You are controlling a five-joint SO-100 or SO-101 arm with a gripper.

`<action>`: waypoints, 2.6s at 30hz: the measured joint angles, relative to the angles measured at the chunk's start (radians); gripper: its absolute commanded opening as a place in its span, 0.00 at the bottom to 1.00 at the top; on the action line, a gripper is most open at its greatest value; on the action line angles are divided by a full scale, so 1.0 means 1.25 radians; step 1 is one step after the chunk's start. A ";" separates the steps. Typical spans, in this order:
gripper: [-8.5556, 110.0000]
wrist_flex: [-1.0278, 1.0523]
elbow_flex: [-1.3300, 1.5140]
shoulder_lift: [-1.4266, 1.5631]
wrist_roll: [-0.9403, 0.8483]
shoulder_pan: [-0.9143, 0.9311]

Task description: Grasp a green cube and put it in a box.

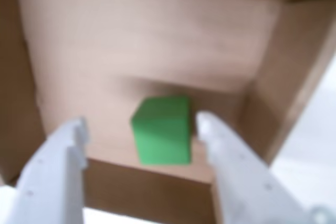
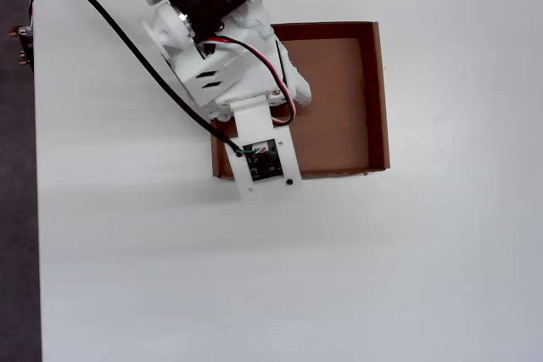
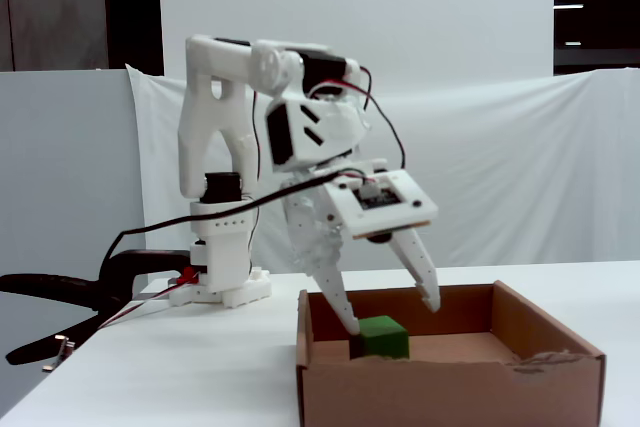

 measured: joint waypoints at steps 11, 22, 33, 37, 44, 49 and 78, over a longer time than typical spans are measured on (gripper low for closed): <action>0.24 0.202 -0.101 0.107 -0.029 0.131; 0.19 0.302 -0.061 0.218 -0.151 0.297; 0.16 0.299 0.245 0.452 -0.217 0.418; 0.15 0.298 0.385 0.571 -0.242 0.457; 0.15 0.264 0.609 0.785 -0.255 0.481; 0.15 0.226 0.790 0.979 -0.256 0.487; 0.22 0.350 0.972 1.325 -0.302 0.569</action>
